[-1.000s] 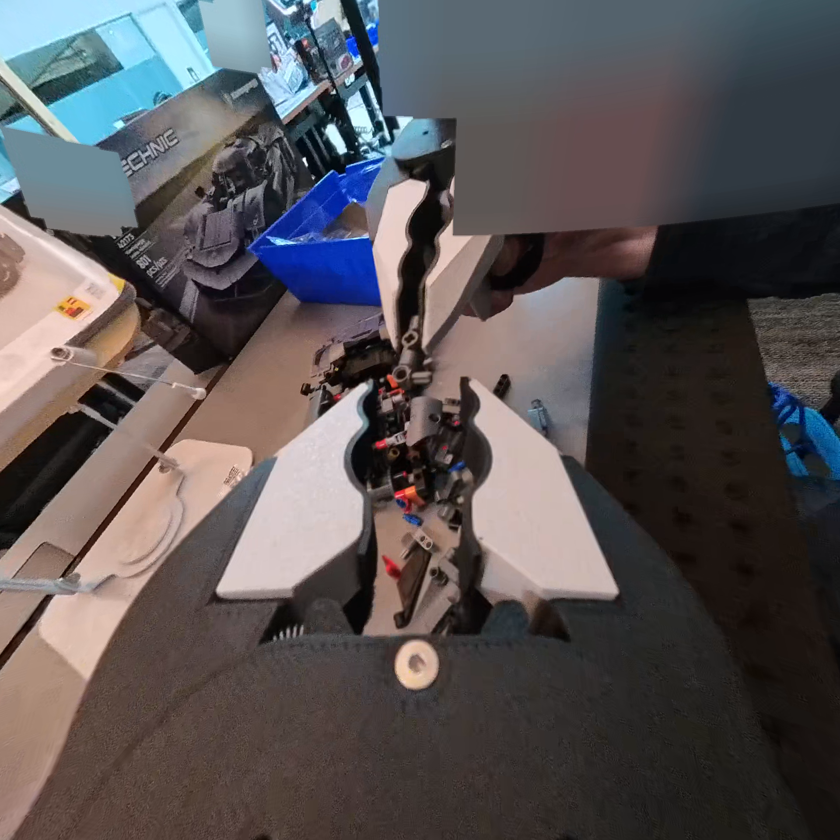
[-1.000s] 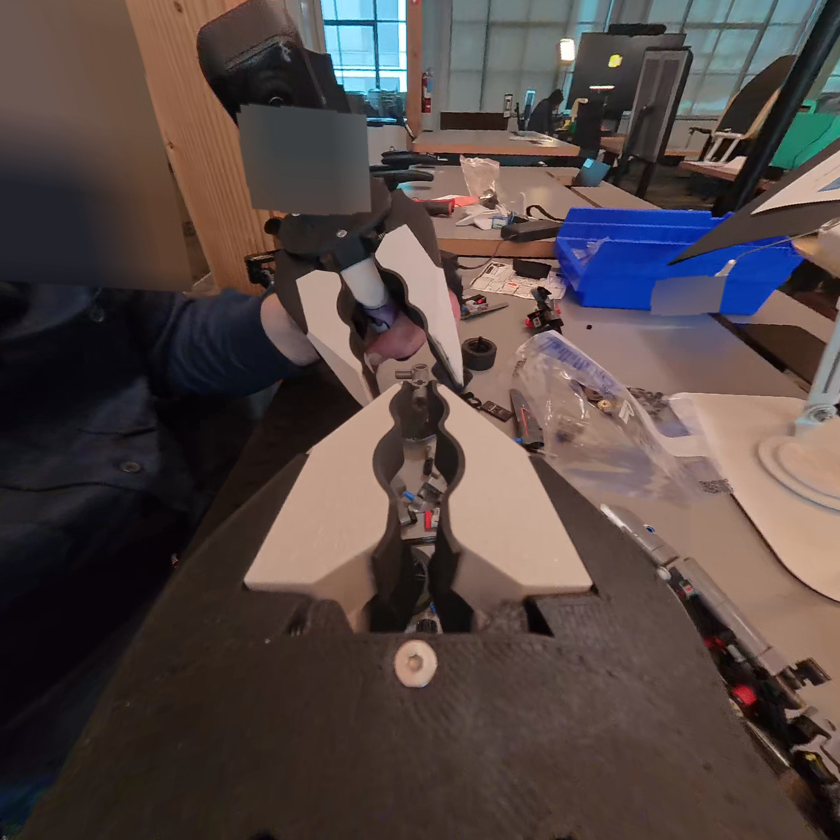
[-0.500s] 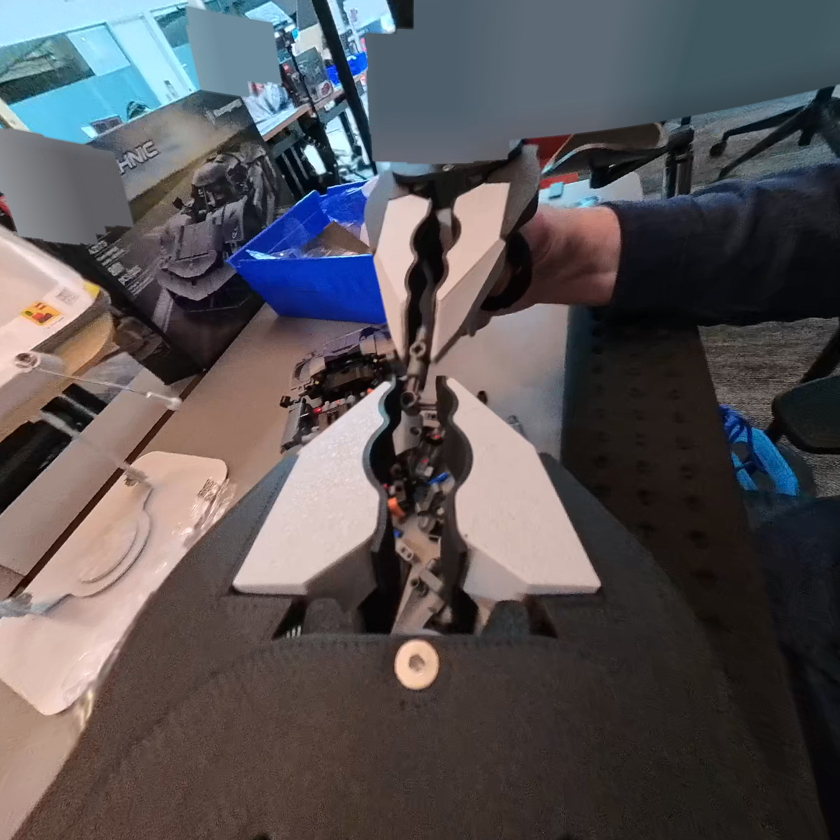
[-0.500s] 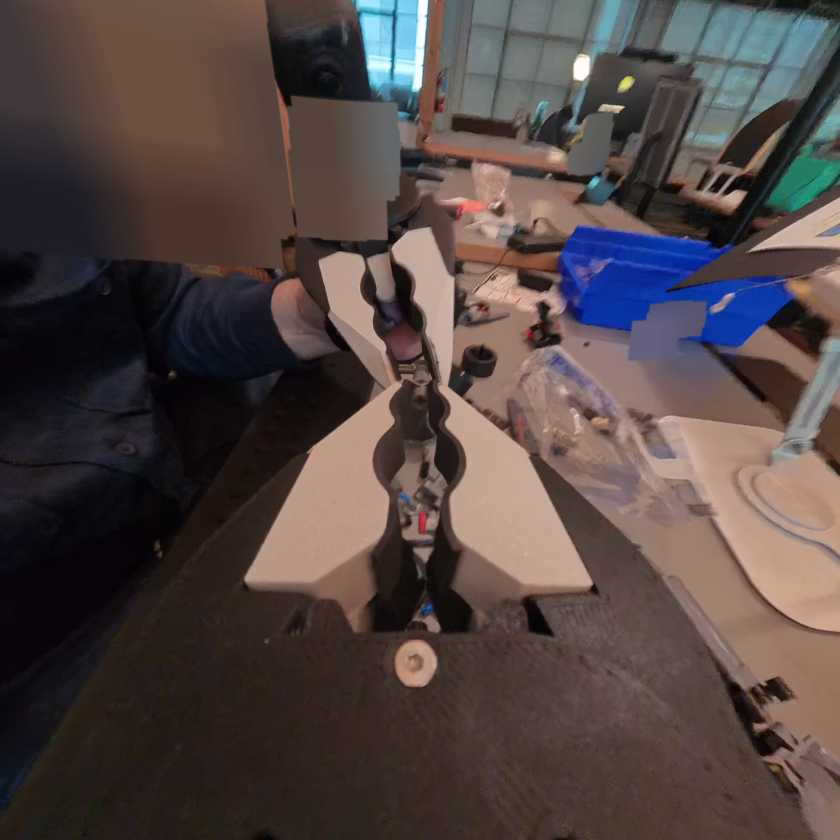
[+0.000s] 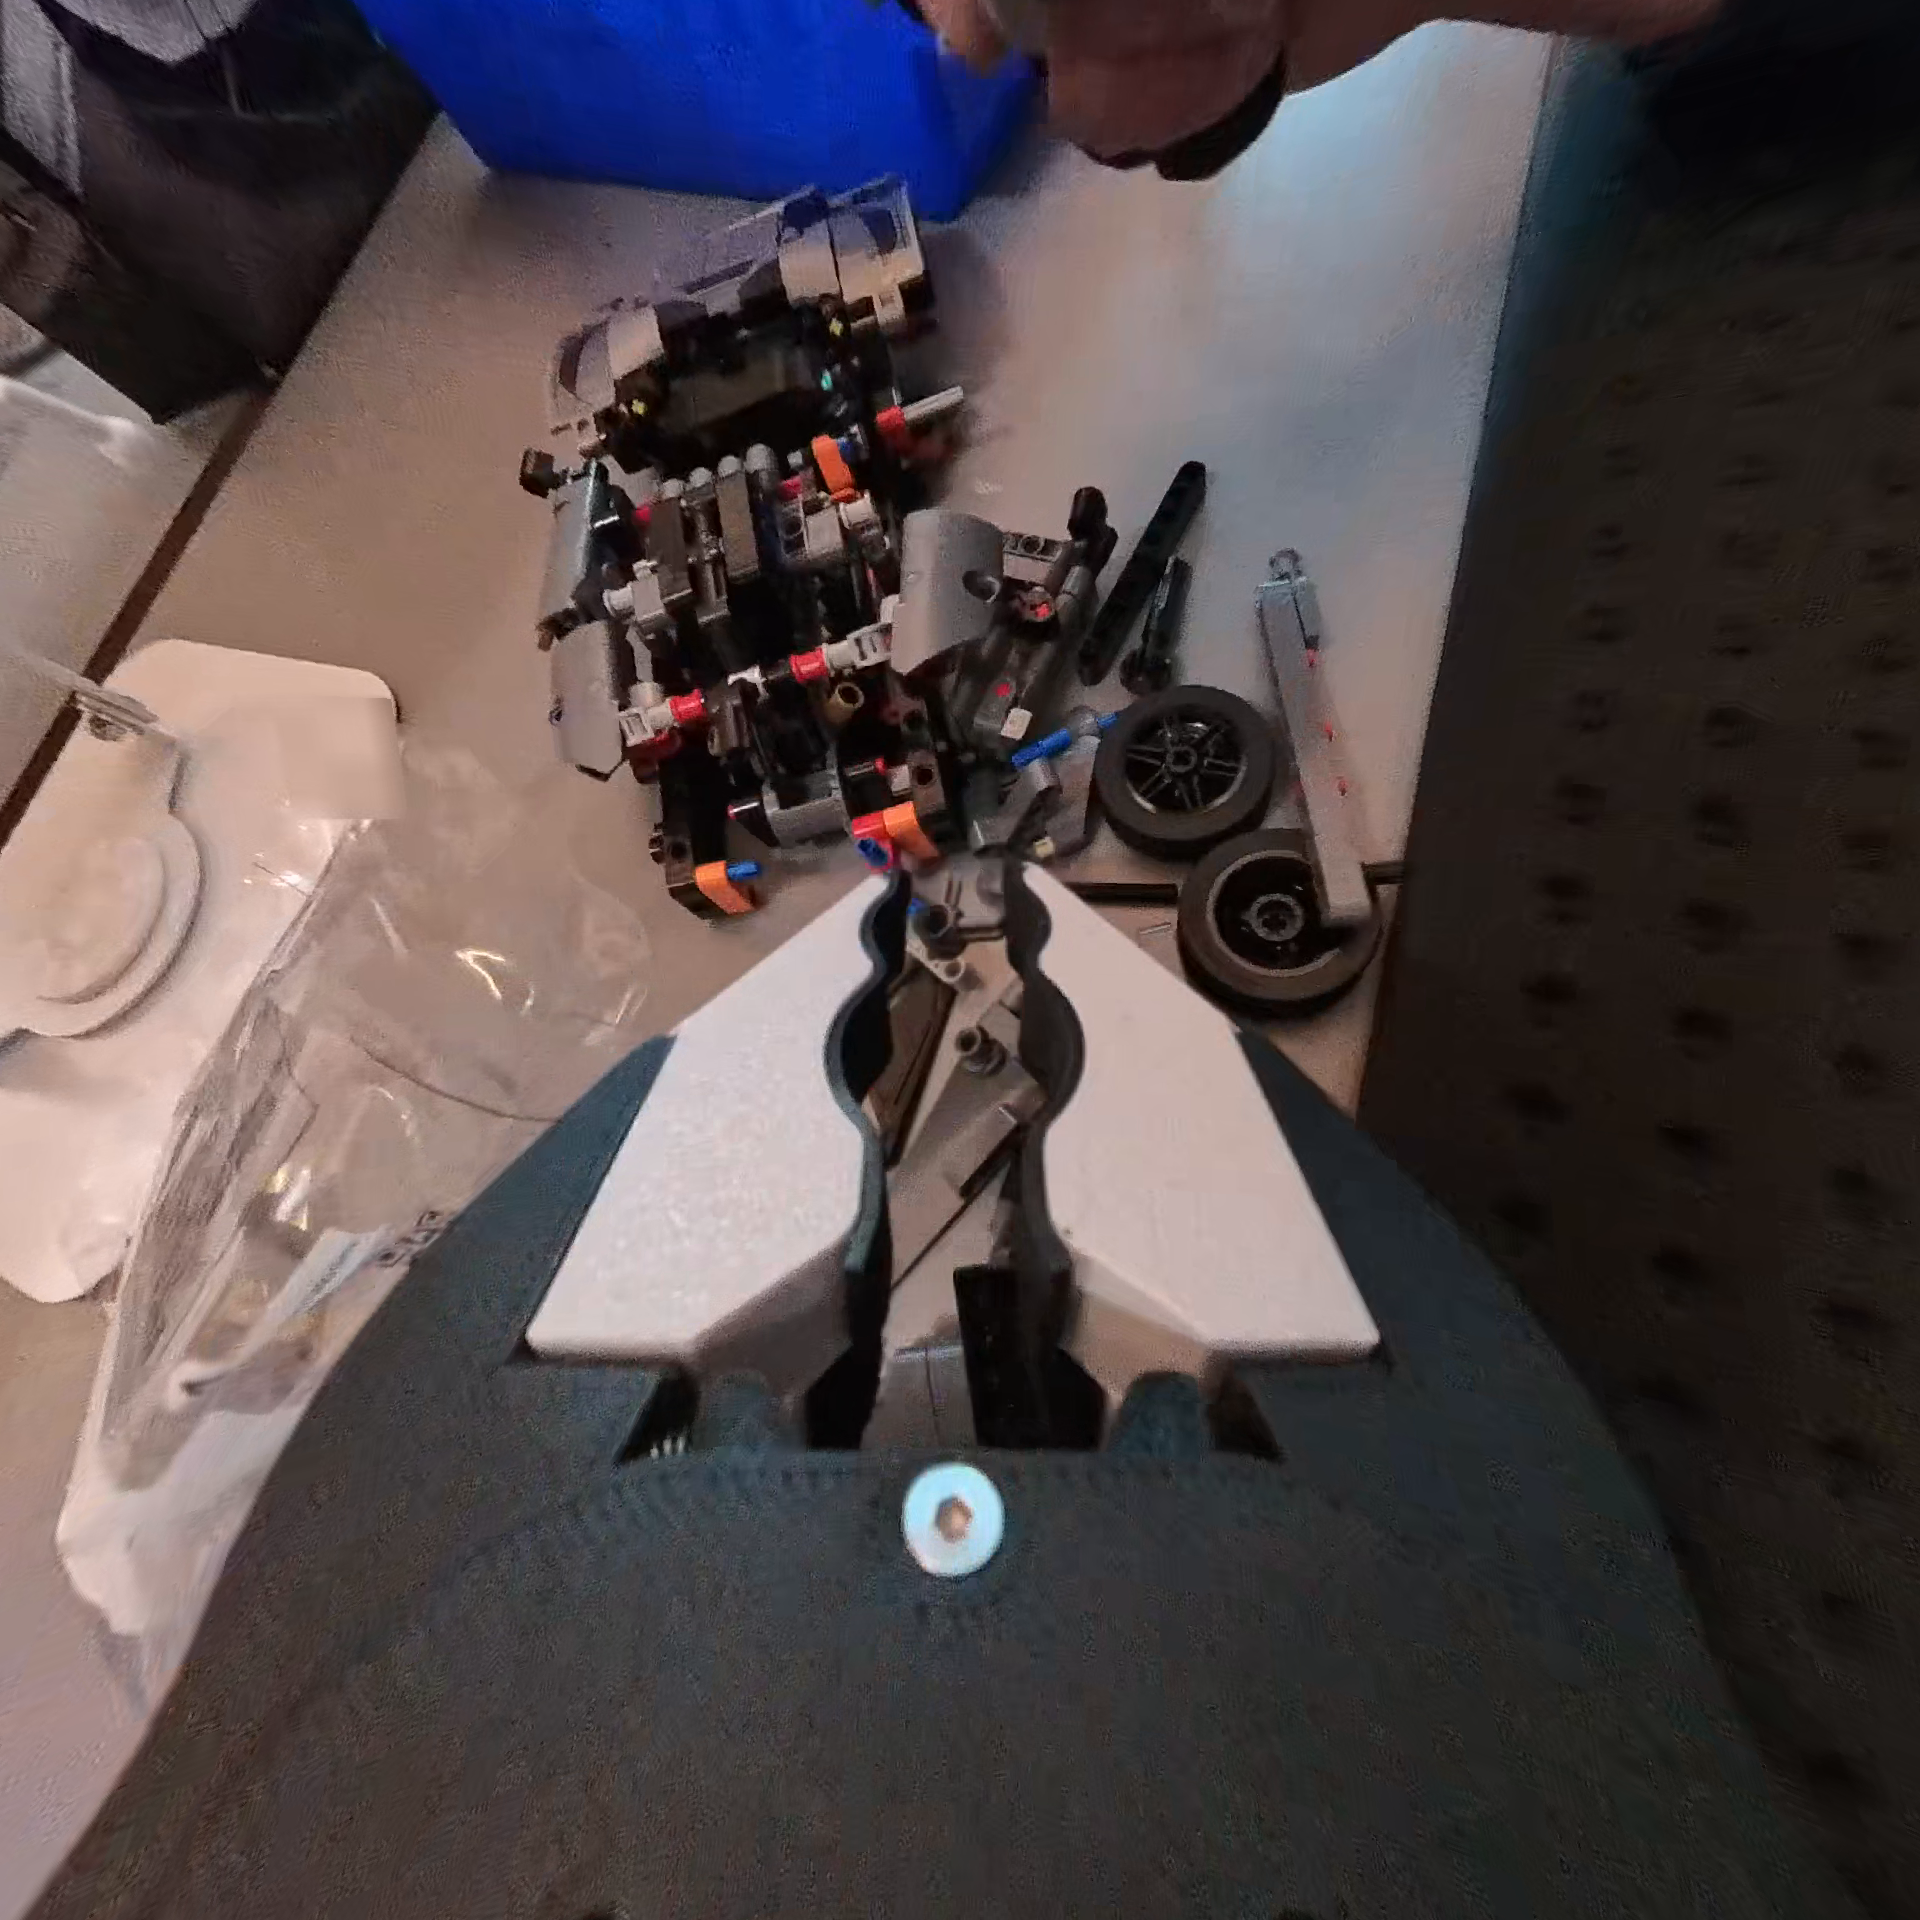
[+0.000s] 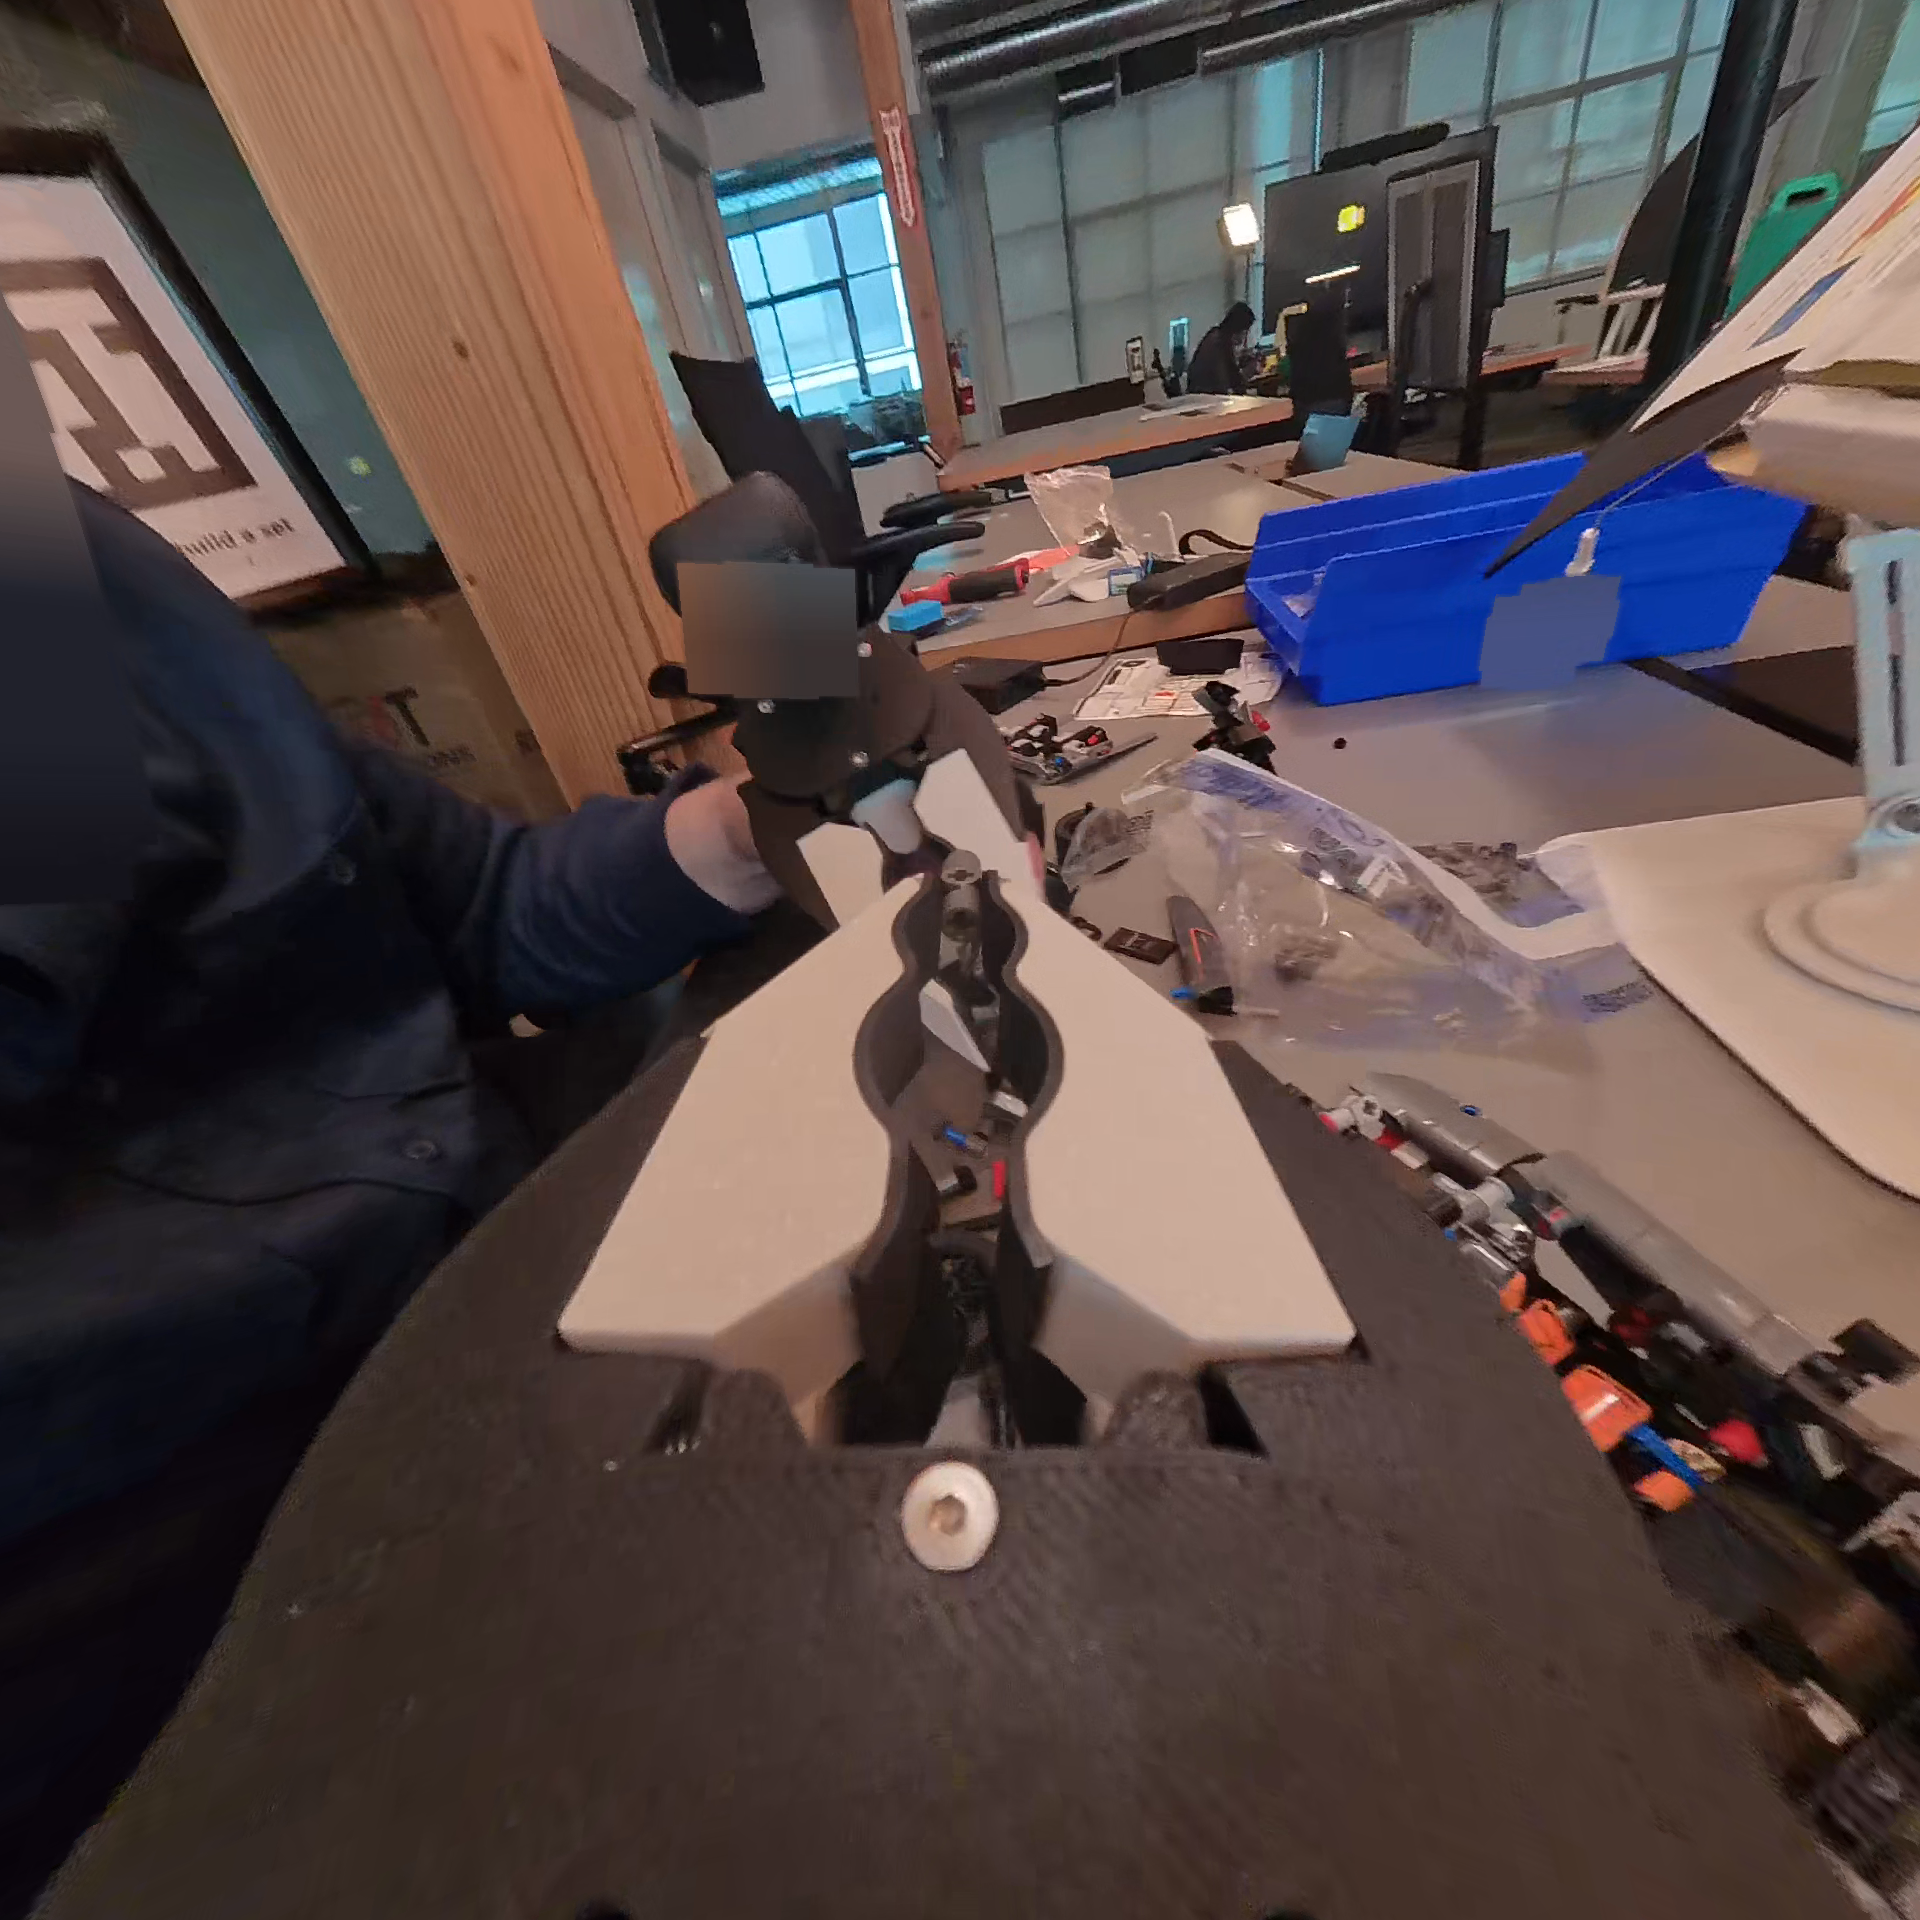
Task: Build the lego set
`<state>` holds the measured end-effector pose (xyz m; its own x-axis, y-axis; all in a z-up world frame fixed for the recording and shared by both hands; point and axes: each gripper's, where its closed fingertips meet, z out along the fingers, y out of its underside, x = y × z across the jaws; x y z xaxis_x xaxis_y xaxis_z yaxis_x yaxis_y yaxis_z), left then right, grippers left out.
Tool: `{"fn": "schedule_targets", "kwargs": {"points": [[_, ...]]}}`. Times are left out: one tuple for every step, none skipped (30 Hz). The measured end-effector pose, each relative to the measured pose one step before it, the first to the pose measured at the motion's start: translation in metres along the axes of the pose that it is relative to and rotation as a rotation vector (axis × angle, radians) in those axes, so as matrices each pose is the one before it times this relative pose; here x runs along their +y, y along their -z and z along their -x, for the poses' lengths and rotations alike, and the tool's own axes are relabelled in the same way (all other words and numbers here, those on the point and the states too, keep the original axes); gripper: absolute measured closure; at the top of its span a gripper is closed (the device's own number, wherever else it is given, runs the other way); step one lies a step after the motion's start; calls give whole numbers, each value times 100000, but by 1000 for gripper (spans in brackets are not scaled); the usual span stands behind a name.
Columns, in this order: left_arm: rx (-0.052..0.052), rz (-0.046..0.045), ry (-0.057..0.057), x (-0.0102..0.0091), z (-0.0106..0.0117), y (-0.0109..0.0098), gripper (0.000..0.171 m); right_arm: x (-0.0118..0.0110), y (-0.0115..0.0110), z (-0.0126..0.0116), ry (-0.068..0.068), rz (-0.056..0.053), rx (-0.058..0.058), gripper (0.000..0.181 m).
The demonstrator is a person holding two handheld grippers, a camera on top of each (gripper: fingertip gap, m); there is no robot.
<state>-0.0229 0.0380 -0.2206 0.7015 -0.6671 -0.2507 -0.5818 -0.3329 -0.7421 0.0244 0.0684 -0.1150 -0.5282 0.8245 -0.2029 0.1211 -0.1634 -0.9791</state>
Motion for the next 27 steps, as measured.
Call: {"fn": "schedule_targets", "kwargs": {"points": [[-1541, 229, 682, 97, 324, -98, 149, -69, -63, -74, -3525, -1205, -1086, 176], [-597, -14, -640, -1, 95, -18, 145, -100, -20, -203, -4170, -1614, -687, 176], [-1129, -1114, -1074, -281, 89, 112, 143, -147, 33, -186, -4234, -1840, -988, 176], [-2380, -2654, -1932, -544, 189, 292, 144, -256, 91, -16, -3449, -2234, -1525, 176], [-2304, -1566, -1266, -383, 271, 313, 144, -307, 111, -4, -1540, -2117, -662, 177], [-2420, 203, -615, -20, 446, 310, 144, -115, 90, -163, 230, -555, 1182, 177], [-4170, 7, 195, 87, 798, 382, 143, 119, 33, -231, 761, 987, 1877, 176], [-3484, -453, 681, 30, 756, 465, 140, 169, -18, -127, 820, 1178, 1264, 176], [-4227, 583, -170, 152, 865, 539, 135, 97, -81, -32, 1408, 832, 1079, 176], [-5645, 1424, -1237, 261, 1121, 640, 133, 110, -101, -46, 2028, 982, 1435, 176], [-4616, 441, -597, 164, 1093, 646, 132, 201, -123, -42, 1701, 1544, 1059, 176], [-2292, 778, -170, 195, 870, 500, 129, 240, -145, -76, 905, 1699, 805, 176], [-4162, 3412, -988, 613, 1209, 378, 124, 235, -147, -221, 1175, 1718, 1957, 176], [-3907, 3763, -921, 736, 1221, 292, 121, 202, -143, -301, 2861, 1929, 3346, 176], [-2225, 2285, 466, 582, 1019, 178, 118, 187, -171, -107, 3701, 2297, 2642, 176], [-1568, 2049, 162, 544, 846, 190, 114, 143, -231, 87, 3036, 2182, 1226, 176], [-1371, 1576, 3, 478, 715, 248, 112, 45, -295, 129, 2029, 1247, 662, 176], [720, 164, 1873, 189, 358, 222, 111, 11, -394, 96, 1247, 1000, 506, 176], [2503, -1758, 2713, -222, -12, 181, 109, 126, -521, 150, 1411, 2122, 279, 176], [3324, -1060, 1057, -203, -330, 69, 109, 262, -641, 250, 2289, 3493, 237, 176], [1267, 2853, -643, 347, -173, -114, 110, 252, -713, 251, 2876, 3795, 655, 176], [-773, 6663, -2219, 919, 28, -353, 107, 190, -741, 275, 2562, 3304, 306, 176], [-907, 5704, -3405, 821, -37, -415, 107, 109, -704, 302, 1722, 2557, -446, 176], [-1775, 2423, -3646, 359, 9, -360, 115, 0, -660, 198, 948, 1643, -398, 176], [-1718, 1263, -3505, 251, 48, -342, 128, -80, -571, -12, 320, 1092, 231, 176], [-2690, 2927, -1724, 532, 414, -310, 143, -131, -469, -130, -104, 824, 503, 176], [-2248, 1183, 227, 286, 541, -239, 157, -221, -381, -152, -26, 399, 288, 176]]}}
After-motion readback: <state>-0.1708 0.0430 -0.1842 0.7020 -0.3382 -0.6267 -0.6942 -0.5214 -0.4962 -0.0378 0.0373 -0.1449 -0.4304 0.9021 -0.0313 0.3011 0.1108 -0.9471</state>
